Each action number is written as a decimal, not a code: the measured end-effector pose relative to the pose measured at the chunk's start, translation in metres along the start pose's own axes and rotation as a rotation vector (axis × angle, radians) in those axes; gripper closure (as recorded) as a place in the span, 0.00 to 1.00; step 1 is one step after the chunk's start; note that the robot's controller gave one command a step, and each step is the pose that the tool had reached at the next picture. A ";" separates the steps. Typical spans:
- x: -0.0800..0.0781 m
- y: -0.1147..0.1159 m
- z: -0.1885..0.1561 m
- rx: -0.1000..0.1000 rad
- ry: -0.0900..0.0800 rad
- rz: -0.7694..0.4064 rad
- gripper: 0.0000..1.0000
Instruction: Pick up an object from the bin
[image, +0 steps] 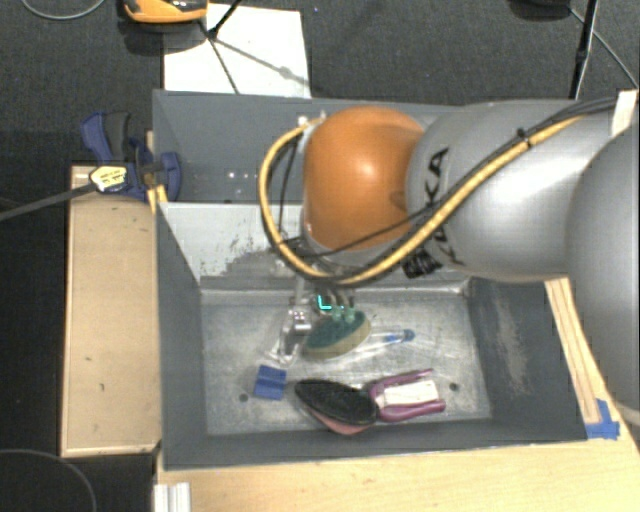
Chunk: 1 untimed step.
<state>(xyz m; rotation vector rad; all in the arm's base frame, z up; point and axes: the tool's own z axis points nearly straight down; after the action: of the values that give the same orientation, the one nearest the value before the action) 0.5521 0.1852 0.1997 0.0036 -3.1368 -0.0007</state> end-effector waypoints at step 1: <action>0.016 -0.051 0.095 -0.007 -0.028 -0.123 0.00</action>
Offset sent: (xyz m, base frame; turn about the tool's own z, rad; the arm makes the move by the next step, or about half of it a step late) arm -0.0252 -0.0620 -0.1168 -0.1266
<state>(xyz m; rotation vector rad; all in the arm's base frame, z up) 0.5359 0.1344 0.1052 0.1988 -3.1586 -0.0127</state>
